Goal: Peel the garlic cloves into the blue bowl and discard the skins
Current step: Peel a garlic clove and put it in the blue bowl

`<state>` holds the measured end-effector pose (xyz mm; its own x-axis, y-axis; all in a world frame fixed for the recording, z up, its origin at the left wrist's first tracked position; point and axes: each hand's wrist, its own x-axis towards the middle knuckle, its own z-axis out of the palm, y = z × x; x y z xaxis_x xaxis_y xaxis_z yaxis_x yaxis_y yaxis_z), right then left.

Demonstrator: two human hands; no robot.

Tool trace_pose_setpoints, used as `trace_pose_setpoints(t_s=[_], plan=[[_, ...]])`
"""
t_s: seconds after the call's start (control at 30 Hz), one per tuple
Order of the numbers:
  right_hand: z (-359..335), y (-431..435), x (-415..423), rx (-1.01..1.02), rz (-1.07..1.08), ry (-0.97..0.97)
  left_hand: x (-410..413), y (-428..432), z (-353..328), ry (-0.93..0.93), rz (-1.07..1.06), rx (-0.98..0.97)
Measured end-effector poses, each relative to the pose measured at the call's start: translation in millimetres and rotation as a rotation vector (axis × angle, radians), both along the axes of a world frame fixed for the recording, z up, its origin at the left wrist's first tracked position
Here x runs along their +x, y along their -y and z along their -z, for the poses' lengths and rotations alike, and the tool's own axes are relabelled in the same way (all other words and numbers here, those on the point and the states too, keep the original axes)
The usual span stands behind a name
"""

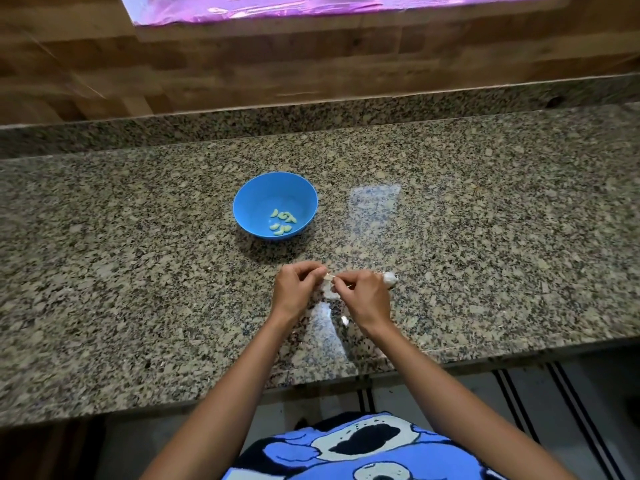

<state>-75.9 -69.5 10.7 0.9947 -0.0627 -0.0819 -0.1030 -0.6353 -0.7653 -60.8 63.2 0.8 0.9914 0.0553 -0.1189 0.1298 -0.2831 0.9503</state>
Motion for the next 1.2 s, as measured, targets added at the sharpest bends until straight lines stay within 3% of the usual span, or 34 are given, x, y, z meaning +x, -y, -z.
trace_pose_setpoints(t_s=[0.1, 0.33, 0.5, 0.67, 0.9, 1.07, 1.2], plan=[[-1, -1, 0, 0.126, 0.086, -0.046, 0, -1, 2, -0.003, 0.046, 0.033], [8, -6, -7, 0.121, 0.078, -0.131, -5, 3, 3, -0.027, -0.012, -0.021], [6, -5, -4, 0.255, 0.163, -0.186, -6, -4, 5, -0.205, -0.139, -0.326], [11, 0, 0, 0.356, 0.230, -0.245, -12, -5, 4, -0.269, -0.199, -0.469], [22, -3, 6, 0.275, 0.157, -0.202, -15, -3, 3, -0.278, -0.201, -0.509], [17, -3, 3, 0.434, 0.078, -0.157, -15, -2, 2, -0.290, -0.204, -0.506], [16, -1, 4, 0.498, 0.134, -0.154, -15, -3, 3, -0.290, -0.186, -0.445]])
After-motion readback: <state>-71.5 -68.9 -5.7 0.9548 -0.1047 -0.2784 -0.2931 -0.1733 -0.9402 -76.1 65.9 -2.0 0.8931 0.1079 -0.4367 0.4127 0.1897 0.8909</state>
